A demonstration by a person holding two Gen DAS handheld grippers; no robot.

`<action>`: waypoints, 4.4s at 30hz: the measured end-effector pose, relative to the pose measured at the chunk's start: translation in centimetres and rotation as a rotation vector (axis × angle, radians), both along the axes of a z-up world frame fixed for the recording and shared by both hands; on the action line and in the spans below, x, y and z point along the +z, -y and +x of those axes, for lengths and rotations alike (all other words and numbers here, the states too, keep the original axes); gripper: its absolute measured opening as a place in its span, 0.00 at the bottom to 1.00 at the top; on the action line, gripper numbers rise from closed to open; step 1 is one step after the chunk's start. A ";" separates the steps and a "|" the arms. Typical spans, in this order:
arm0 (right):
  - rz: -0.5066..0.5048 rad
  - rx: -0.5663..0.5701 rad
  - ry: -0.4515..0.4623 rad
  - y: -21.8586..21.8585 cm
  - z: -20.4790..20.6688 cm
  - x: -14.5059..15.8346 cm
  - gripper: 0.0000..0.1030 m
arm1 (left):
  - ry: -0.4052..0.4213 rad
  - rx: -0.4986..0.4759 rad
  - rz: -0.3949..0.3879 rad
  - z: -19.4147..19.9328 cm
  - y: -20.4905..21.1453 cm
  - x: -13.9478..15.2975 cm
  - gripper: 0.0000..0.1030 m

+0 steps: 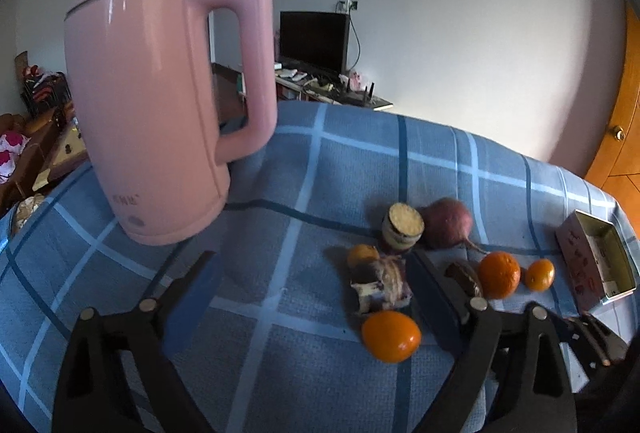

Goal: Organize fruits
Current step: 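Reach the right tool to the dark brown round fruit and grasp it, then grasp an orange with the left tool while the right tool lifts the dark fruit, then carry the orange in the left tool while the right tool carries the dark fruit to the tin, then open the right tool over the tin while the left tool drops the orange inside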

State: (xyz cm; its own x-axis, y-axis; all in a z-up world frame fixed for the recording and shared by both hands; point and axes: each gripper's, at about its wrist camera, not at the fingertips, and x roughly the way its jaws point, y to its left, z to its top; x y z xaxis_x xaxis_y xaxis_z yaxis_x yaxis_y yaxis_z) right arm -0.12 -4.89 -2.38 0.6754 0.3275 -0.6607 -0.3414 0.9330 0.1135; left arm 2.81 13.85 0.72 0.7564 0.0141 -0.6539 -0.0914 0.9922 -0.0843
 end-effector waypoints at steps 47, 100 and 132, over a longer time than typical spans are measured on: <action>0.121 -0.101 0.130 8.9 -3.3 3.1 0.42 | 0.040 -0.174 -0.067 -1.9 1.0 -2.3 0.38; 0.022 -0.515 0.045 33.3 -1.9 0.9 0.42 | 0.067 -0.643 0.034 -2.4 36.0 -1.5 0.38; 0.095 -0.690 0.321 34.9 -5.3 3.5 0.63 | 0.227 -0.454 0.123 -3.6 32.9 0.1 0.93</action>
State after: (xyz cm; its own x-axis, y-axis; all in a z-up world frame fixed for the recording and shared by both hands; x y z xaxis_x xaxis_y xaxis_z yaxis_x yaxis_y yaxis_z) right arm -5.43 -39.80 1.10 0.9013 -0.1925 -0.3881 0.2854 0.9378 0.1977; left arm -0.81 -19.09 0.84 0.8267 -0.2818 -0.4869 0.3575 0.9315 0.0678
